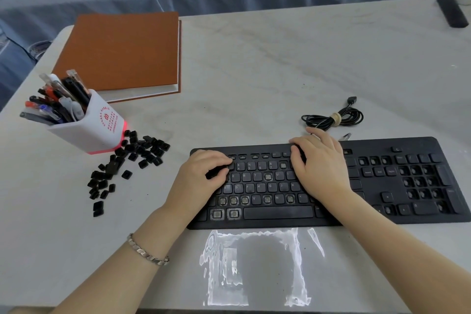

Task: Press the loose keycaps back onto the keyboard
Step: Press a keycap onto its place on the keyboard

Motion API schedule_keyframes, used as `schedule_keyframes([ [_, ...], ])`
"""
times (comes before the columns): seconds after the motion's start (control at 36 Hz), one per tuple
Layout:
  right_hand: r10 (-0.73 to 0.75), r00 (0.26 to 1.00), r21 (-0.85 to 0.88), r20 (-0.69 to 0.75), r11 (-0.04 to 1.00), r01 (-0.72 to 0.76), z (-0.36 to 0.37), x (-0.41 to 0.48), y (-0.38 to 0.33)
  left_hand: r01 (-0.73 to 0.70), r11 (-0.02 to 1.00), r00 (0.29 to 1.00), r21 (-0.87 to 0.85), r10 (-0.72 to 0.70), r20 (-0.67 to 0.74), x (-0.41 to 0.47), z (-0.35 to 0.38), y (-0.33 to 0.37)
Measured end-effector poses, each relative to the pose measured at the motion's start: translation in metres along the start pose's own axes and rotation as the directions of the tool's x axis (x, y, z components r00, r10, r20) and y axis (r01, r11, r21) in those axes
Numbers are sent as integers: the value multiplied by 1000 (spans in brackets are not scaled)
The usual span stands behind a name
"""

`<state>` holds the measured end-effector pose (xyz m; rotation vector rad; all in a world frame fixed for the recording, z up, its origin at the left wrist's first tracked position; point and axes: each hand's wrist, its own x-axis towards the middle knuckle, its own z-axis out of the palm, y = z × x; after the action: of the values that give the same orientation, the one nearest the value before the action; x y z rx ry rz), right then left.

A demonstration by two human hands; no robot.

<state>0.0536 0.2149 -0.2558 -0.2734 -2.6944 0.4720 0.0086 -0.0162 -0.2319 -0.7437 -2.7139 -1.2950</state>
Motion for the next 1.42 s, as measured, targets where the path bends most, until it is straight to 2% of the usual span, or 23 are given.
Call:
schedule_keyframes([
  [0.28, 8, 1000, 0, 11, 1000, -8, 0, -1, -1, -94, 994, 995, 55, 92, 42, 2, 0, -9],
  [0.44, 8, 1000, -2, 11, 1000, -8, -1, -2, -1, -243, 952, 970, 186, 240, 35, -4, 6, -13],
  [0.5, 7, 1000, 0, 13, 1000, -7, -2, -2, -1, -252, 939, 967, 236, 254, 20, -8, 6, -16],
  [0.69, 9, 999, -13, 30, 1000, -9, -2, -2, -2, -41, 966, 997, 256, 56, -51, -22, 13, -5],
  [0.97, 18, 999, -34, 43, 999, -16, -4, -2, -4, -79, 926, 995, 369, 93, -21, -27, 17, -2],
  [1.19, 68, 984, -31, 166, 997, -64, -10, -2, -8, -70, 913, 997, 401, 48, 66, -26, 13, 3],
  [1.31, 81, 974, -44, 211, 996, -74, -17, -1, -13, -41, 938, 997, 343, 15, 78, -22, 5, 11],
  [1.42, 23, 975, 22, 223, 999, -29, -21, -1, -29, 48, 981, 996, 187, -62, 69, -31, -11, 10],
])
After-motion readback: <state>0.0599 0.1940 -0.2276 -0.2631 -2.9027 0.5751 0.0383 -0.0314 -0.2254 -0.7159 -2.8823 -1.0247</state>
